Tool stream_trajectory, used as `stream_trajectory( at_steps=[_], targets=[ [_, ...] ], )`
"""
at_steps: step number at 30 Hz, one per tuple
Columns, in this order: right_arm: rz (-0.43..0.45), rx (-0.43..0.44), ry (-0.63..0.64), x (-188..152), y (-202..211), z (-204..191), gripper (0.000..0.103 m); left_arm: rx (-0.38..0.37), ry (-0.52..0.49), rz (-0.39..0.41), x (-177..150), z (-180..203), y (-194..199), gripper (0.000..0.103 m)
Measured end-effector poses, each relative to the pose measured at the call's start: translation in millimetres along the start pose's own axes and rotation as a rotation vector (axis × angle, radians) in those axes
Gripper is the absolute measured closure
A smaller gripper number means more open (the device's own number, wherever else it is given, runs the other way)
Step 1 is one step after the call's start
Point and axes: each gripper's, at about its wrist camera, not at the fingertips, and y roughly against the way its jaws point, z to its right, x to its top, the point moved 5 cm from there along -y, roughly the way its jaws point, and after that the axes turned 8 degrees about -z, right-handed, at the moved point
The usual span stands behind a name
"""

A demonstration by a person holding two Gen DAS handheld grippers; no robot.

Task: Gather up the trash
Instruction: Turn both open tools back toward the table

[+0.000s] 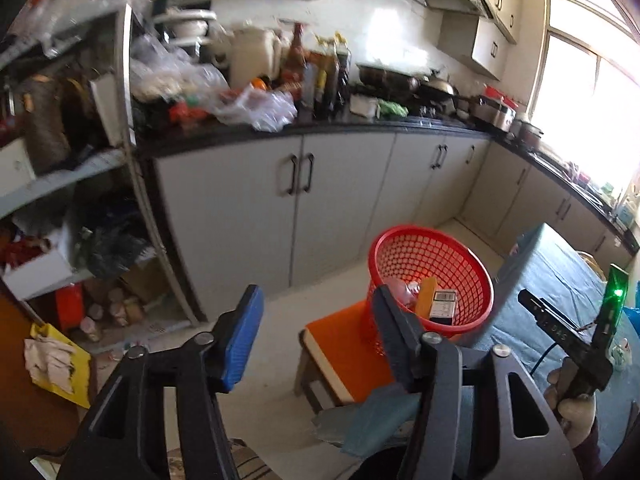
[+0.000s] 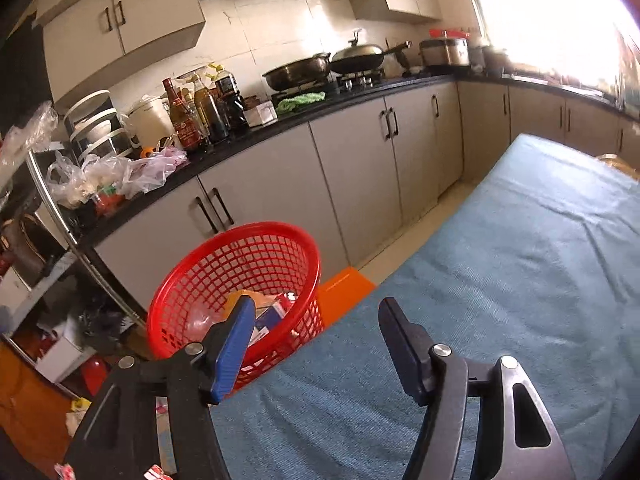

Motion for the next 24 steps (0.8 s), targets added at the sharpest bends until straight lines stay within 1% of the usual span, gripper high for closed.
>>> stream_trajectory(
  at_steps=[3, 6, 9, 12, 16, 18, 21, 24],
  targets=[
    [0.014, -0.015, 0.016, -1.5, 3.0, -1.7, 0.034, 0.029, 0.004, 0.034, 0.2, -3.4, 18.6, 0.042],
    [0.030, -0.037, 0.027, -1.2, 5.1, -2.8, 0.034, 0.036, 0.008, 0.049, -0.2, -4.0, 30.2, 0.041],
    [0.033, -0.042, 0.007, 0.1, 5.2, 2.0, 0.034, 0.037, 0.006, 0.063, -1.1, -2.6, 37.7, 0.040],
    [0.026, -0.038, -0.014, -0.1, 4.6, 6.0, 0.034, 0.030, -0.003, 0.069, -2.3, 2.6, 40.4, 0.039],
    [0.055, -0.059, -0.021, 0.3, 9.3, 7.2, 0.034, 0.022, -0.027, 0.059, -4.3, 13.5, 34.6, 0.038],
    [0.063, -0.069, -0.030, 0.0, 10.4, 6.8, 0.034, 0.007, -0.036, 0.049, -6.4, 19.4, 28.4, 0.038],
    [0.055, -0.058, -0.024, 3.1, 12.1, 0.4, 0.034, -0.057, -0.055, 0.015, -8.9, 34.3, 9.6, 0.038],
    [0.051, -0.078, -0.054, 3.5, 31.2, 4.1, 0.034, -0.122, -0.085, -0.034, -11.3, 60.5, -13.4, 0.038]
  ],
)
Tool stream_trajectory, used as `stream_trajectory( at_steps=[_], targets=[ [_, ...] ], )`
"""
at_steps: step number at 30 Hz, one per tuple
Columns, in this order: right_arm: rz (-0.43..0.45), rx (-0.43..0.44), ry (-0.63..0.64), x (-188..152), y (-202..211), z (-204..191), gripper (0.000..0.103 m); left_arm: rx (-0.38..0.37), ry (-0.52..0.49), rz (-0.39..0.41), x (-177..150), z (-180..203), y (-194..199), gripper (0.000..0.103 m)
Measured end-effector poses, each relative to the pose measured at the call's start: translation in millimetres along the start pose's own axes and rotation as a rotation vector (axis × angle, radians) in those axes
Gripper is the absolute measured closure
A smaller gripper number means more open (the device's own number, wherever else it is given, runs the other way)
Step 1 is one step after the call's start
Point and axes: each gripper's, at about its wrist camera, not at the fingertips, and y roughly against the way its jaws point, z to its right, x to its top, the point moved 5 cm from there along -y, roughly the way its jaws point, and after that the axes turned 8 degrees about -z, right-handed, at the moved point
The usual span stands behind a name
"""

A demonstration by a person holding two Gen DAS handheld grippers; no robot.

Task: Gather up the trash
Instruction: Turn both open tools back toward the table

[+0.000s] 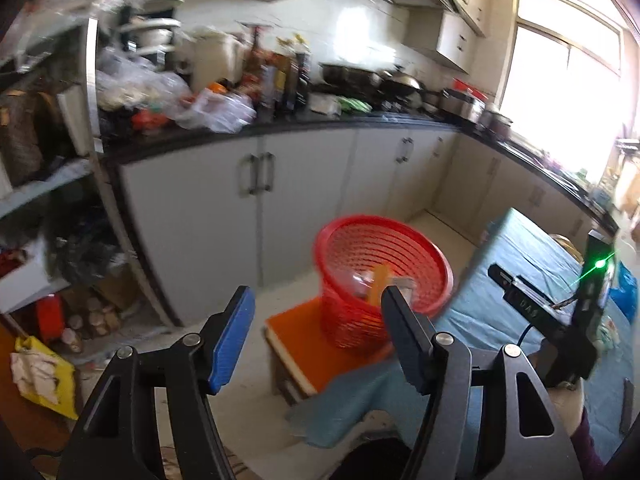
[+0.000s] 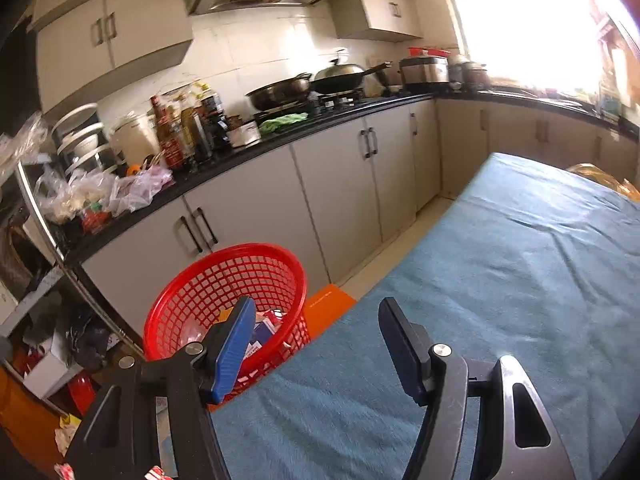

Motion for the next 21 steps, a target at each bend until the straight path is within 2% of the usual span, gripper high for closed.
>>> stream_trajectory(
  at_steps=[3, 6, 9, 13, 16, 21],
  targets=[
    [-0.049, -0.009, -0.027, -9.4, 27.1, 15.6, 0.034, -0.077, -0.047, -0.037, -1.0, 27.1, -16.4, 0.038],
    [-0.037, -0.119, -0.042, -20.3, 67.1, 43.3, 0.034, -0.157, -0.121, -0.059, -5.3, 63.8, -28.5, 0.038],
    [-0.024, -0.197, -0.128, -36.7, 109.0, 80.2, 0.034, -0.260, -0.196, -0.103, -15.2, 107.2, -35.8, 0.038],
    [-0.002, -0.339, -0.213, -61.7, 165.5, 135.6, 0.031, -0.380, -0.334, -0.158, -38.1, 173.3, -36.2, 0.038],
    [-0.014, -0.452, -0.254, -75.9, 193.1, 181.7, 0.030, -0.456, -0.441, -0.217, -57.2, 218.5, -42.0, 0.037],
    [-0.033, -0.534, -0.388, -81.9, 212.2, 264.8, 0.030, -0.440, -0.566, -0.243, -82.1, 266.4, -68.6, 0.037]
  ],
)
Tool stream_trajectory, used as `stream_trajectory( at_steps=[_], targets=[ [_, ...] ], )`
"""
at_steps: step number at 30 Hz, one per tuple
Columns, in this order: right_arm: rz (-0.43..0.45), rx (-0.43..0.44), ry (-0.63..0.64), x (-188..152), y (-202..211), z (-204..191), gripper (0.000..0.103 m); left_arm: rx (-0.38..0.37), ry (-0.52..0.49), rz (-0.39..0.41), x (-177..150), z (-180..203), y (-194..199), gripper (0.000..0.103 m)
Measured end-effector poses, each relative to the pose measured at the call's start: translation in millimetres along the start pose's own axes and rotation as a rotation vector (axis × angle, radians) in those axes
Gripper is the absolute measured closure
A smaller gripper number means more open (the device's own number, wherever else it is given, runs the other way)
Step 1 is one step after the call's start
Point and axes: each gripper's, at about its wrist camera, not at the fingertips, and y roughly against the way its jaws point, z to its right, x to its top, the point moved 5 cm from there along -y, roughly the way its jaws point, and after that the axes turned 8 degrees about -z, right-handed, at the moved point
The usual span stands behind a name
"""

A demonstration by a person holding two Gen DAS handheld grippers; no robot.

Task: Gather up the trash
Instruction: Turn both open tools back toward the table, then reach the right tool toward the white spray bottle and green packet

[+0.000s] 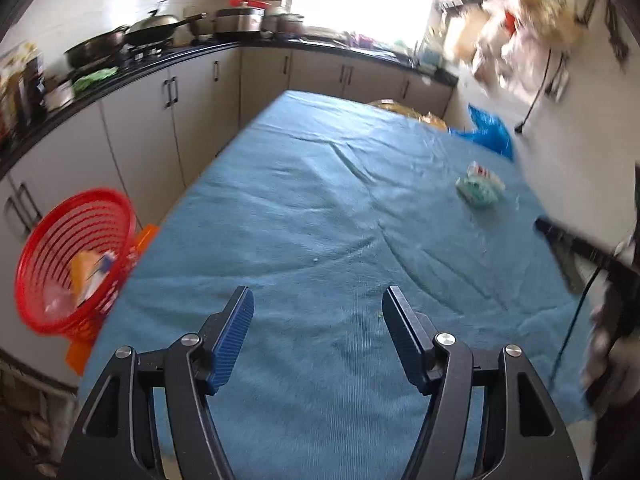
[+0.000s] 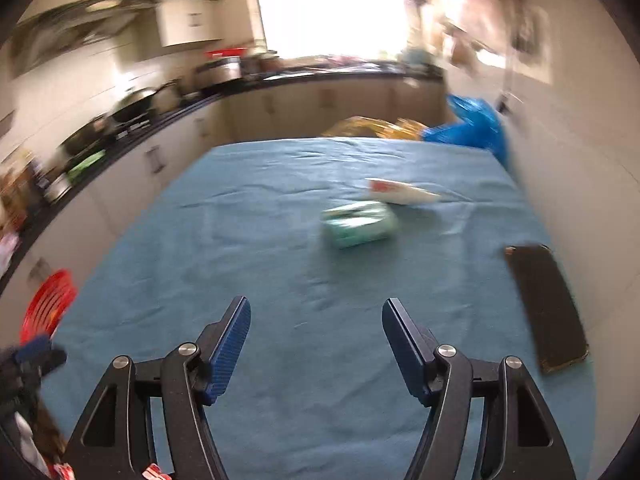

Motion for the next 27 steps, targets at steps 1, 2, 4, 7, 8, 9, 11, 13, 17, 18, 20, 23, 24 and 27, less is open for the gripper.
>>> stream_trajectory(
  at_steps=[1, 2, 4, 7, 8, 9, 11, 13, 17, 18, 20, 23, 24, 27],
  targets=[
    [-0.009, -0.004, -0.031, 9.8, -10.1, 13.3, 0.030, 0.002, -0.005, -0.016, 2.0, 2.4, -10.5, 0.037],
    [-0.017, -0.002, -0.048, 16.4, -15.9, 21.2, 0.030, -0.004, -0.004, -0.033, 4.0, 3.5, -20.5, 0.037],
    [-0.047, 0.011, -0.100, 39.7, -39.2, 41.4, 0.030, -0.011, 0.004, -0.055, 5.9, 1.3, -33.8, 0.037],
    [-0.072, -0.004, -0.139, 75.4, -69.4, 62.1, 0.030, -0.005, 0.016, -0.075, 7.7, -5.0, -50.3, 0.037],
    [-0.077, -0.014, -0.138, 83.6, -77.8, 67.1, 0.030, -0.006, 0.020, -0.081, 7.7, -6.7, -54.7, 0.037],
    [-0.085, -0.029, -0.136, 96.3, -89.4, 73.6, 0.030, -0.007, 0.025, -0.088, 7.4, -8.4, -58.9, 0.037],
    [-0.098, -0.059, -0.131, 120.2, -111.0, 81.9, 0.030, -0.008, 0.029, -0.098, 7.2, -10.8, -65.0, 0.037],
    [-0.122, -0.087, -0.110, 142.6, -133.6, 87.0, 0.030, -0.008, 0.024, -0.090, 8.2, -9.4, -66.4, 0.036],
    [-0.165, -0.114, -0.084, 166.2, -167.6, 93.7, 0.030, -0.022, 0.018, -0.092, 8.8, -8.3, -68.6, 0.032],
    [-0.185, -0.108, -0.084, 168.1, -177.6, 95.2, 0.030, -0.023, 0.017, -0.092, 9.5, -7.4, -69.7, 0.031],
    [-0.237, -0.071, -0.086, 165.0, -194.4, 96.7, 0.031, -0.025, 0.016, -0.090, 9.1, -7.7, -70.2, 0.030],
    [-0.296, 0.010, -0.092, 153.2, -201.0, 90.0, 0.037, -0.045, 0.016, -0.090, 8.7, -7.7, -69.8, 0.026],
    [-0.305, 0.030, -0.089, 147.4, -199.0, 84.9, 0.037, -0.053, 0.017, -0.090, 9.1, -7.7, -70.0, 0.025],
    [-0.326, 0.067, -0.054, 127.4, -184.2, 65.0, 0.037, -0.071, 0.004, -0.097, 9.5, -5.7, -71.4, 0.018]
  ],
)
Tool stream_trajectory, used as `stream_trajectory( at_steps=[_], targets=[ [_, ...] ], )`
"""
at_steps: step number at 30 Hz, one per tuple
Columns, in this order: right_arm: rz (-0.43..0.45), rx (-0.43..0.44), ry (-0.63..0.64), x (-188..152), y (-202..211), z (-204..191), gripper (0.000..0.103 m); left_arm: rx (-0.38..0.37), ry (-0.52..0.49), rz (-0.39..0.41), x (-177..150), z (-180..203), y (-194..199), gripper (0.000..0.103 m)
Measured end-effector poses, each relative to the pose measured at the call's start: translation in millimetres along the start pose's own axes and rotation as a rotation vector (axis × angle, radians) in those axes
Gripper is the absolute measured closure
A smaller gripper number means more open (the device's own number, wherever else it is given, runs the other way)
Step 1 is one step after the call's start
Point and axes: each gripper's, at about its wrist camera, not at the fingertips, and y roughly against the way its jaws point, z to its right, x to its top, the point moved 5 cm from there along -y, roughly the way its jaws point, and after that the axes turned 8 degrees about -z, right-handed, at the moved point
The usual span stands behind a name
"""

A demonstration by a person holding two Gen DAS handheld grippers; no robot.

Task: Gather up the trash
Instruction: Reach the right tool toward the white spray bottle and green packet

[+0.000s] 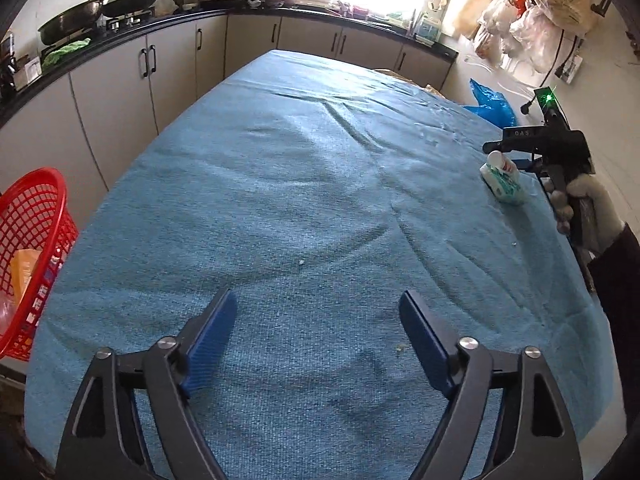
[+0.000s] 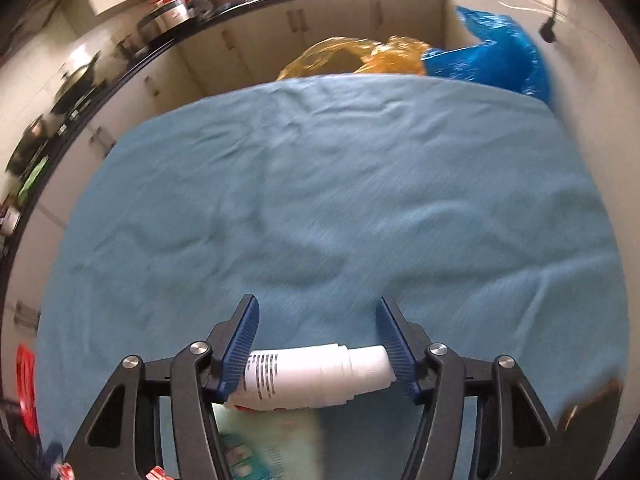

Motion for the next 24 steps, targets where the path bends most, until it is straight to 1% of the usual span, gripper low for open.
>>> stream_trajectory(
  at_steps=[2, 4, 6, 7, 8, 10, 12, 13, 15, 17, 20, 24],
  targets=[
    [-0.022, 0.052, 0.023, -22.0, 5.3, -17.6, 0.037, -0.002, -0.011, -0.005, 0.1, 2.2, -1.3, 0.015],
    [-0.038, 0.103, 0.044, -39.2, 8.9, -31.1, 0.037, 0.000, -0.018, -0.009, 0.2, 3.8, -2.2, 0.013],
    [-0.077, 0.228, 0.065, -59.1, 12.9, -47.4, 0.037, -0.002, -0.022, -0.011, 0.3, 4.1, -2.6, 0.013],
    [-0.081, 0.284, 0.073, -68.4, 19.6, -53.5, 0.037, -0.005, -0.023, -0.012, 0.3, 4.2, -2.7, 0.012],
    [-0.064, 0.292, 0.076, -71.5, 26.2, -54.1, 0.037, -0.008, -0.026, -0.014, 0.4, 4.6, -2.9, 0.011],
    [0.019, 0.250, 0.088, -80.4, 50.0, -48.4, 0.035, -0.013, -0.035, -0.019, 0.8, 6.6, -3.8, 0.008],
    [0.059, 0.205, 0.086, -92.4, 65.9, -39.1, 0.032, -0.015, -0.053, -0.030, 0.8, 9.1, -5.5, 0.004],
    [0.067, 0.200, 0.079, -101.8, 73.0, -32.7, 0.032, -0.011, -0.067, -0.040, 0.8, 11.4, -7.3, 0.002],
    [0.060, 0.204, 0.066, -112.8, 77.9, -23.2, 0.031, 0.009, -0.094, -0.055, 0.8, 15.3, -10.1, 0.000],
    [0.043, 0.173, 0.035, -133.4, 78.2, -8.9, 0.031, 0.029, -0.106, -0.061, -0.2, 17.8, -11.6, 0.000],
    [0.037, 0.146, -0.008, -151.3, 73.8, 3.5, 0.031, 0.045, -0.115, -0.065, -0.4, 18.9, -12.8, 0.000],
    [0.023, 0.174, -0.084, -156.3, 56.0, 0.4, 0.030, 0.042, -0.110, -0.061, 0.0, 18.6, -12.4, 0.000]
  ],
)
